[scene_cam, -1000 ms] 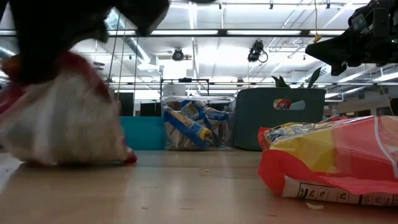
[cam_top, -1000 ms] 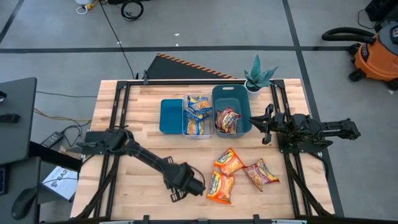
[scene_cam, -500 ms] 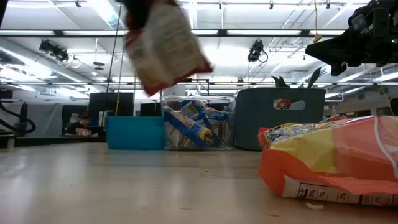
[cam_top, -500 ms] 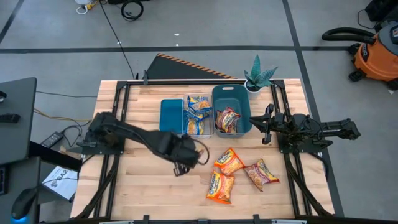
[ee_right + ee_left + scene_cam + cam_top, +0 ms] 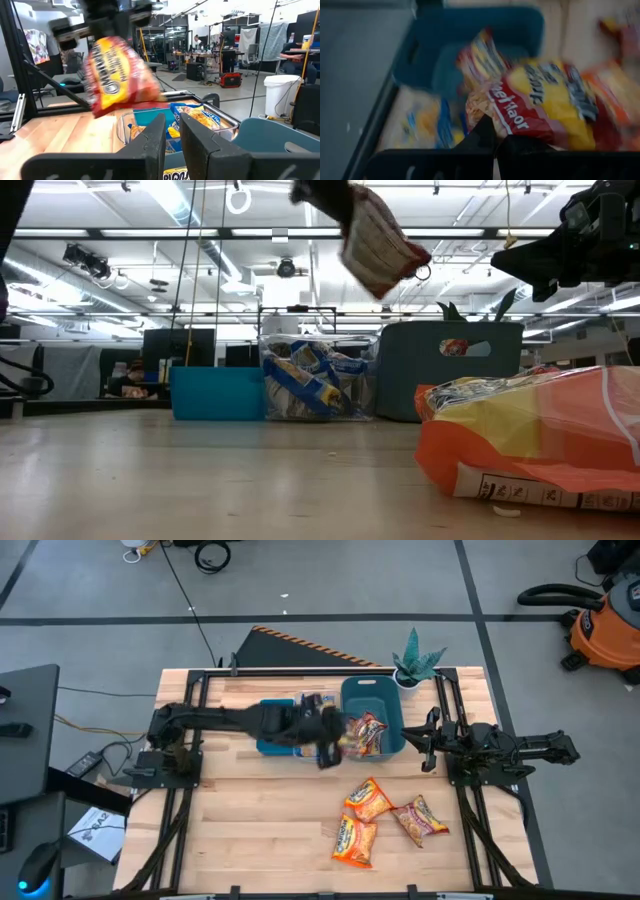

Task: Sort Maruchan noodles
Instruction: Put the left red noodle into the green bin

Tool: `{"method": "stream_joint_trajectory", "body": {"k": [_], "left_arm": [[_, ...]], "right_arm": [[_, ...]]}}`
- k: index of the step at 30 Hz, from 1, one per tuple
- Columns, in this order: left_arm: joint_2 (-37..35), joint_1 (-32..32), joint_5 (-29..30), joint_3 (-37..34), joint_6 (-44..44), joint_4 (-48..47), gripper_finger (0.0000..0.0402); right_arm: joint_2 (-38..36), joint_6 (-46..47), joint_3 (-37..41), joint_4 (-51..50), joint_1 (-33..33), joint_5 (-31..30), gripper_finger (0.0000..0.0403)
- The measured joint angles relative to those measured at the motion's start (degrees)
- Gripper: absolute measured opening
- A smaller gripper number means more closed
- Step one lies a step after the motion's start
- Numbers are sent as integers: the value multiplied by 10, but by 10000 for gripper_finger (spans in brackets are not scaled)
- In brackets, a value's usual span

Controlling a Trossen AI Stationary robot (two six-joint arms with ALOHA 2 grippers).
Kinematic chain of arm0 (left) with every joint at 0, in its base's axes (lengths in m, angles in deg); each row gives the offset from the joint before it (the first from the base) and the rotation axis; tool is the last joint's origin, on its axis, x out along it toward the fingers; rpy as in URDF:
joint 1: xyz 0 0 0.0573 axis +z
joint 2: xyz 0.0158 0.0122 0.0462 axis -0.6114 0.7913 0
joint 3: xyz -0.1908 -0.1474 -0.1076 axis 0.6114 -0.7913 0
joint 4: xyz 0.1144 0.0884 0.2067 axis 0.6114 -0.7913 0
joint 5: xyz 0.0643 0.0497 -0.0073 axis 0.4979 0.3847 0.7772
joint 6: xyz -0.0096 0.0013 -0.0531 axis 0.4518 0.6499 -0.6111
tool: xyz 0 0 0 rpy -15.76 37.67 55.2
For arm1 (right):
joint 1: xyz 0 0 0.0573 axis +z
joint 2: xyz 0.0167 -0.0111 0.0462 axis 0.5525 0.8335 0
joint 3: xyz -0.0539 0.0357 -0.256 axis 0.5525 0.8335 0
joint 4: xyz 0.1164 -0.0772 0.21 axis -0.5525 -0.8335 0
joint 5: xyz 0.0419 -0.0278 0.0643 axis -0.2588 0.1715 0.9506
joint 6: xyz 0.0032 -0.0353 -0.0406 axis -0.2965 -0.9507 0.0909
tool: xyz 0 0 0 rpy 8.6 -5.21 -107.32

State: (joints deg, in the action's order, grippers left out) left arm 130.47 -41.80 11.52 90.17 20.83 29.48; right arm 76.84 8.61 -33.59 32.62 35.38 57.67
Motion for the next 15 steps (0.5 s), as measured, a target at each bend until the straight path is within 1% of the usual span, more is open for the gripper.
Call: {"method": "stream_joint_trajectory", "body": {"k": [4, 8, 12, 15], "left_arm": [[21, 55, -39, 1, 81, 96, 3], [56, 108, -82, 0, 136, 173, 3], [104, 158, -113, 0, 172, 259, 3], [143, 193, -155, 0, 174, 334, 3]], "right_arm": [[0, 0, 0, 0, 0, 0, 61], [0, 0, 0, 0, 0, 0, 61], [0, 0, 0, 0, 0, 0, 61], [0, 0, 0, 0, 0, 0, 61]]}}
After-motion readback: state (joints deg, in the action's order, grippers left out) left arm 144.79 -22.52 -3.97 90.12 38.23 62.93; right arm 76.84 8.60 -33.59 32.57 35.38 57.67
